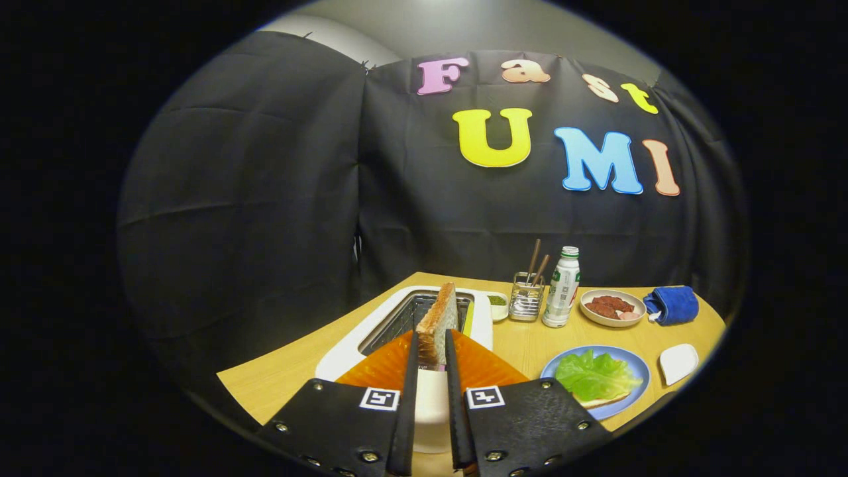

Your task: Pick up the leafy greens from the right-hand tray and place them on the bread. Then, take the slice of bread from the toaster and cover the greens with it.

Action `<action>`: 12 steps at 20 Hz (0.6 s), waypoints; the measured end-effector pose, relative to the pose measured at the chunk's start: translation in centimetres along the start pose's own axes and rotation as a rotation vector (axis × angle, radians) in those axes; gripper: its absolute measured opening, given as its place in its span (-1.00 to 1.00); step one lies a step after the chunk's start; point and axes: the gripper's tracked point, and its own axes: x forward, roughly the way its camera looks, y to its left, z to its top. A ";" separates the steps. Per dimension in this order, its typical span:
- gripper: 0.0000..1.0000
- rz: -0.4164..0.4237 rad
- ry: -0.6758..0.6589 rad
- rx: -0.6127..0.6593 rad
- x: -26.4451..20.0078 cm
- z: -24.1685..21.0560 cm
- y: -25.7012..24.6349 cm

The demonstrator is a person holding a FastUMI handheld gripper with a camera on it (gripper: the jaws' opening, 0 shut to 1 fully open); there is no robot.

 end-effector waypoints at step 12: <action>-0.55 -0.082 0.032 -0.002 2.3 -0.3 -0.3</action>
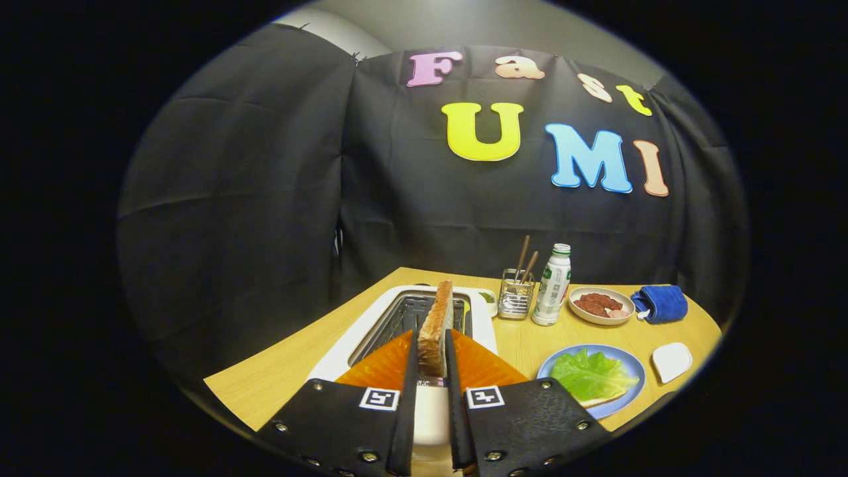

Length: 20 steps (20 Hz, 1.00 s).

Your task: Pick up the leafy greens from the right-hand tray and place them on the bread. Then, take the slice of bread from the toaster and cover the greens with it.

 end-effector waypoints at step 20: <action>-0.96 0.098 -0.131 0.008 -5.1 9.9 -5.2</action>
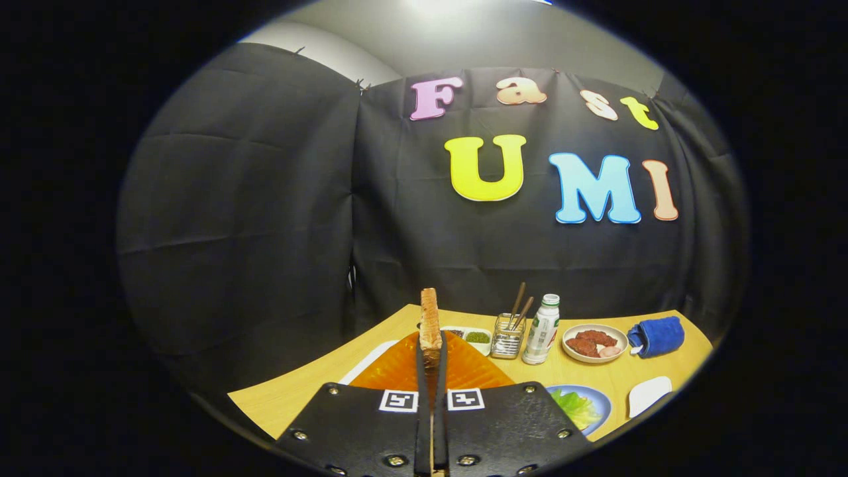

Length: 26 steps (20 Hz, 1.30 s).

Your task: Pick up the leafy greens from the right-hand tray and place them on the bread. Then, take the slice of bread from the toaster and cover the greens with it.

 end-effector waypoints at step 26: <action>-0.96 -0.195 0.145 0.107 -2.5 -13.3 -16.2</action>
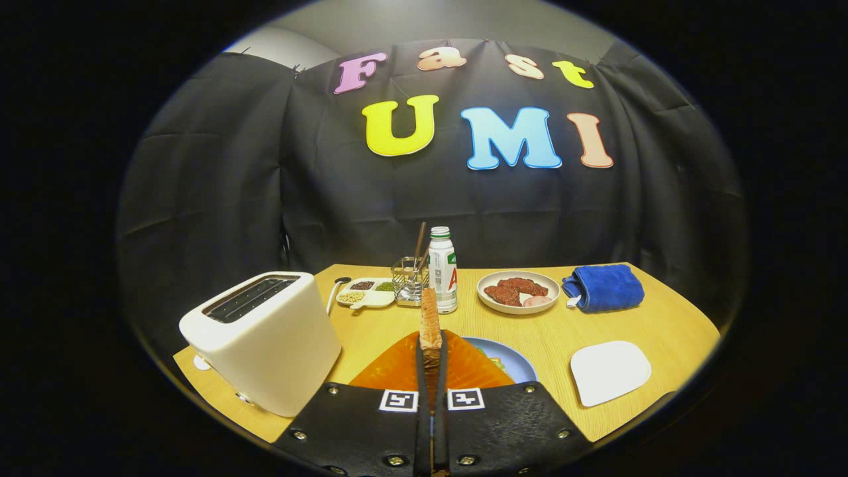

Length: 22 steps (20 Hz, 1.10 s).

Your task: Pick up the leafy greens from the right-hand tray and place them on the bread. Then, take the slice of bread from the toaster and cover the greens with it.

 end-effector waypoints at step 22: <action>-0.59 0.042 0.109 -0.063 2.0 -4.2 -2.1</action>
